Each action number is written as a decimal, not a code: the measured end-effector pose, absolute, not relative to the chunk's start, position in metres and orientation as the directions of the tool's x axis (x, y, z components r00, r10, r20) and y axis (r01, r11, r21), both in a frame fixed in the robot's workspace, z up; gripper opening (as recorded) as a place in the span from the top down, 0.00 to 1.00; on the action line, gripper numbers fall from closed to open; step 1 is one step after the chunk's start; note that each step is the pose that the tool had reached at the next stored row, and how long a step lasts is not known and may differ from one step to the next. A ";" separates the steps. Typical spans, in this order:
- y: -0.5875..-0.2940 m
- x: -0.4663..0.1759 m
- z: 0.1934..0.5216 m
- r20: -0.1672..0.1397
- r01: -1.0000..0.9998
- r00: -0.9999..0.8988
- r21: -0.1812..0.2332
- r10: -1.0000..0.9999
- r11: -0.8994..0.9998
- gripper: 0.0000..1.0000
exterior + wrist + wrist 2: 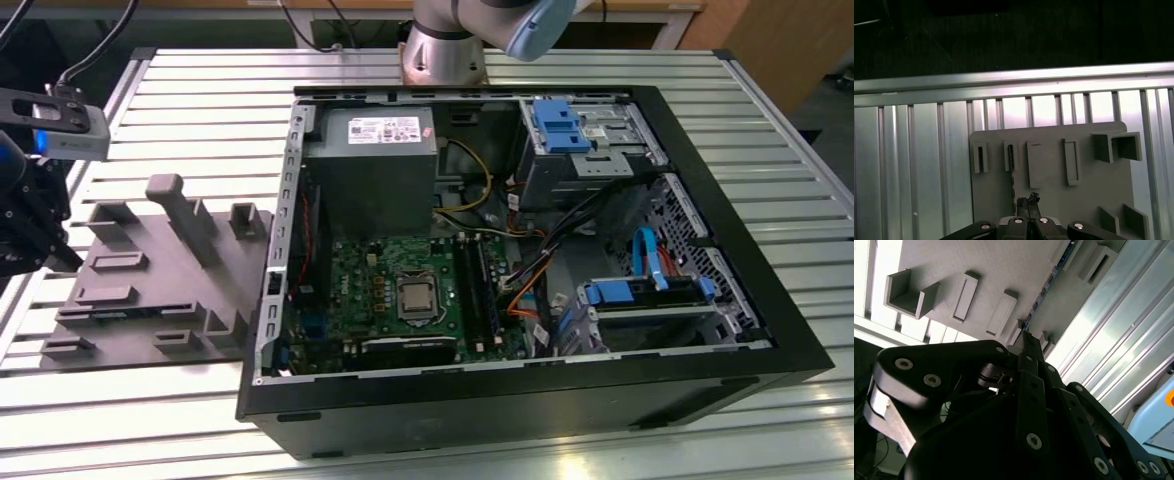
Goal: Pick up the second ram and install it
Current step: 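Pick up the second ram and move it above second insertion slot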
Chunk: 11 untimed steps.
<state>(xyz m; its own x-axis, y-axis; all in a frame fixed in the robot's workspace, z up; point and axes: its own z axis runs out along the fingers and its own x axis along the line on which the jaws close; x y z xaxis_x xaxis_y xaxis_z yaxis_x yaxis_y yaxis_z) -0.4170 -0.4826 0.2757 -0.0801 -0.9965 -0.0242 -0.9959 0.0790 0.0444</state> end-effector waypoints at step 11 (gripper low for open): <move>-0.484 -0.417 0.271 -0.024 -0.997 -0.067 0.044 -0.997 0.066 0.89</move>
